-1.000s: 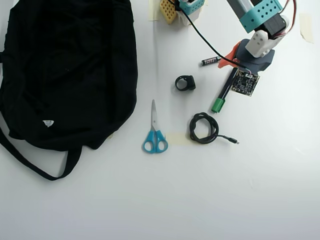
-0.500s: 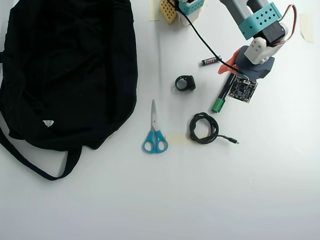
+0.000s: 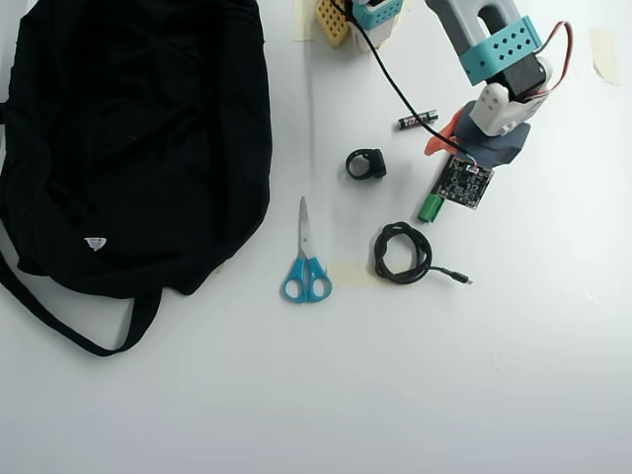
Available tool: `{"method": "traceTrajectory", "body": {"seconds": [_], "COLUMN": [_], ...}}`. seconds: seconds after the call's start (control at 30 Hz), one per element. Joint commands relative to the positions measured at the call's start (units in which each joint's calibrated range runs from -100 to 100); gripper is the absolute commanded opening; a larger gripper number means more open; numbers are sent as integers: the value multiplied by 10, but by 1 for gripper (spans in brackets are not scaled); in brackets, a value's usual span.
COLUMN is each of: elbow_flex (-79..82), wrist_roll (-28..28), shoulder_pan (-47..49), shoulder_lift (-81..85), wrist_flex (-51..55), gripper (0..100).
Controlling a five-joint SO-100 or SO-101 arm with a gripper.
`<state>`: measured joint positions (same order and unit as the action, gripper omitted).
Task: Put the green marker into the black bag
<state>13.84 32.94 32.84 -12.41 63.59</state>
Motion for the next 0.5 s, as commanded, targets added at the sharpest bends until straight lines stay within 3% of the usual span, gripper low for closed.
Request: {"method": "traceTrajectory", "body": {"seconds": [0.0, 0.3, 0.47], "elbow_flex": [29, 154, 129], "wrist_roll": [-3, 1, -3], "shoulder_pan": [-9, -5, 1], "shoulder_lift": [21, 137, 136], "wrist_flex": [-30, -73, -80], "gripper": [30, 30, 30]}}
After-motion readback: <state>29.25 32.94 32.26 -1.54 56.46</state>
